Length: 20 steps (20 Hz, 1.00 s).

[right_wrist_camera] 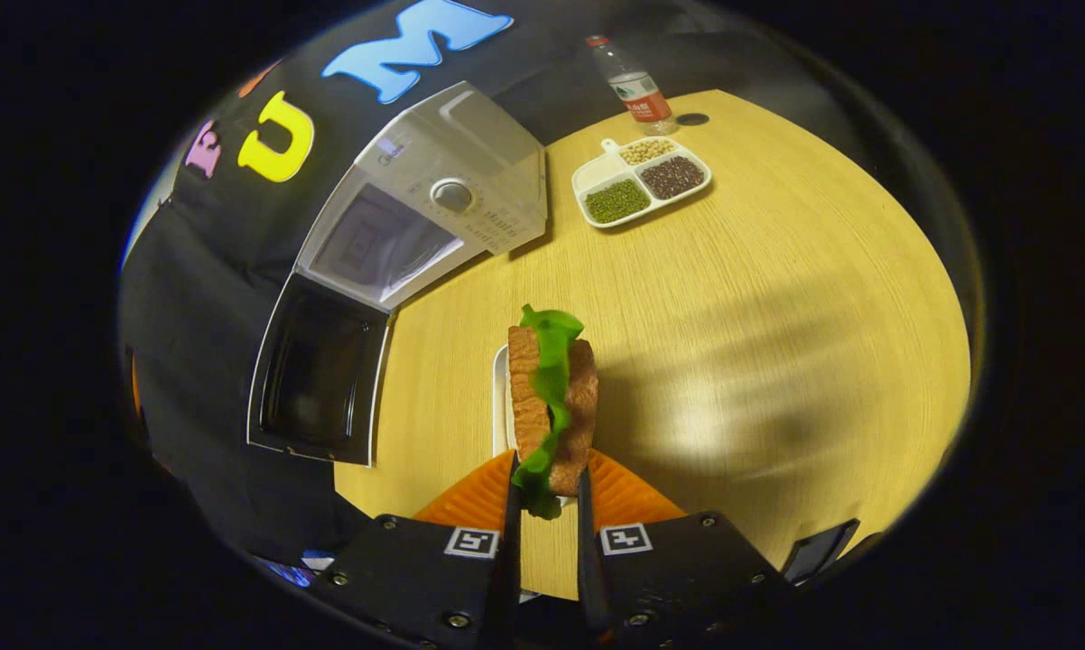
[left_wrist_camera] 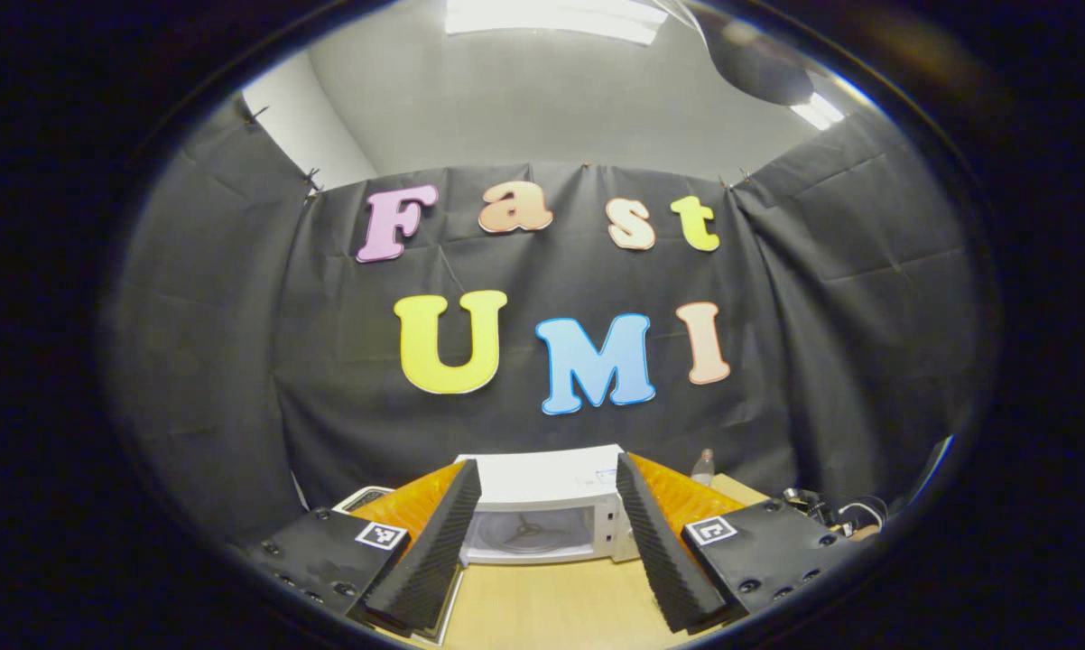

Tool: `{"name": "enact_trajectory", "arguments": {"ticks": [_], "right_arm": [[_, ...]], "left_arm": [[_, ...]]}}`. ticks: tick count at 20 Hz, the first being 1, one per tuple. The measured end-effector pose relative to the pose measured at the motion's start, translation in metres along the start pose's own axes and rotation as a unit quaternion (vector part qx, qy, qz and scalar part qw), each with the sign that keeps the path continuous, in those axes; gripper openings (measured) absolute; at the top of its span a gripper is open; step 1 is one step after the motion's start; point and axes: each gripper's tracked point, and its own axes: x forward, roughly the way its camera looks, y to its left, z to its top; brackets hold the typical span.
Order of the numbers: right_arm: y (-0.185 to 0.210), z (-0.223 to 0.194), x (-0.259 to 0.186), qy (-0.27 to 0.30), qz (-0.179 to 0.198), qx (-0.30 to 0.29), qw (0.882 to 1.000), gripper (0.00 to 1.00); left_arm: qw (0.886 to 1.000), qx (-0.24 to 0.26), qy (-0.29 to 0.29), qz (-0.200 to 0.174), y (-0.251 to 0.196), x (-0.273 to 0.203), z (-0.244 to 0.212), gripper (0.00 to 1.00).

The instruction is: Open the microwave oven with the left hand, put the food in, and close the microwave oven.

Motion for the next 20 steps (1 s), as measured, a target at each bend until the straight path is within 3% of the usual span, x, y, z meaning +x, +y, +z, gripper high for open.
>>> {"name": "enact_trajectory", "arguments": {"ticks": [1, 2, 6, 13, 15, 16, 20], "right_arm": [[0.002, 0.002, -0.001, 0.0, 0.012, -0.003, 1.0, 0.26], [0.003, 0.002, -0.003, 0.002, 0.017, -0.018, 1.0, 0.16], [0.021, 0.011, -0.016, -0.02, 0.046, -0.072, 0.996, 0.16], [0.115, 0.053, -0.038, -0.078, 0.148, -0.004, 0.986, 0.16], [0.148, 0.065, -0.038, -0.099, 0.184, 0.025, 0.978, 0.16], [0.164, 0.072, -0.036, -0.11, 0.202, 0.043, 0.972, 0.16], [0.21, 0.099, -0.008, -0.141, 0.235, 0.098, 0.957, 0.16]], "left_arm": [[1.0, 0.0, 0.005, 0.003, -0.002, 0.001, -0.001, 0.99], [1.0, -0.002, 0.008, 0.008, -0.003, 0.004, -0.001, 0.98], [0.999, -0.024, 0.009, 0.023, 0.001, 0.01, 0.002, 0.94], [1.0, -0.027, 0.003, 0.015, 0.03, 0.015, 0.006, 0.98], [1.0, -0.028, -0.001, 0.012, 0.047, 0.016, 0.012, 0.99], [0.999, -0.031, -0.004, 0.01, 0.057, 0.016, 0.012, 0.93], [0.999, -0.039, -0.013, 0.009, 0.096, 0.015, 0.012, 0.99]]}}
